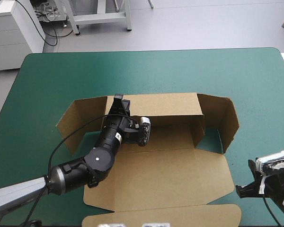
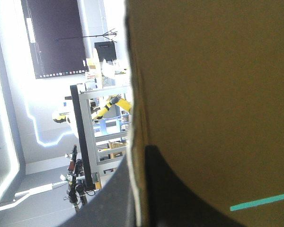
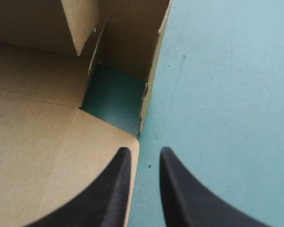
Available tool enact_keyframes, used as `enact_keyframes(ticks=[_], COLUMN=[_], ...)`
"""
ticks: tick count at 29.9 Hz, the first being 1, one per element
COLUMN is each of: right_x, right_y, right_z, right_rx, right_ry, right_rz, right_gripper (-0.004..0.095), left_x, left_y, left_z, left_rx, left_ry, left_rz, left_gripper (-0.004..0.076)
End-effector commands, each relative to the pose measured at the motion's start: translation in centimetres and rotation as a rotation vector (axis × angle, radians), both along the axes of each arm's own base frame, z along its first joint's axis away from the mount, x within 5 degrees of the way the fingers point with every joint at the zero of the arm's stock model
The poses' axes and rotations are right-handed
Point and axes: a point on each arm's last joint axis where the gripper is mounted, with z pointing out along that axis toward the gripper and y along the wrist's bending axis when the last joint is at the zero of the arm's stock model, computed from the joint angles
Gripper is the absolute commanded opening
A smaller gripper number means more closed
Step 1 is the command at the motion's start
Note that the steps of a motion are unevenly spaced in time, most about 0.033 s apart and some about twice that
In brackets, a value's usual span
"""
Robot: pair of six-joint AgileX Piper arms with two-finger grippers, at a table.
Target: Fold the box
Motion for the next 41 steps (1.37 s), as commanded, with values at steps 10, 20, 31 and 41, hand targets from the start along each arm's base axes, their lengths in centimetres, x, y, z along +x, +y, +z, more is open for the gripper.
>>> enact_keyframes(ticks=[10, 20, 31, 41], right_x=[0.4, 2.9, 12.4, 20.2], right_y=[0.1, 0.5, 0.7, 2.6], right_z=[1.4, 2.8, 10.0, 12.2], right_rx=[0.083, 0.146, -0.045, -0.067], right_ry=[-0.089, -0.022, 0.097, 0.162], right_rz=[-0.031, -0.079, -0.208, -0.152], right_gripper=[0.0879, 0.0871, 0.0871, 0.0871], left_x=[-0.3, -0.2, -0.2, -0.2], left_y=[0.6, 0.4, 0.4, 0.4], left_z=[1.7, 2.1, 2.1, 2.1], left_rx=[-0.065, -0.100, -0.095, -0.095], left_ry=[-0.033, -0.062, -0.070, -0.070], left_rz=[0.032, 0.024, 0.020, 0.020], left_gripper=[-0.0008, -0.0008, -0.0008, -0.0008])
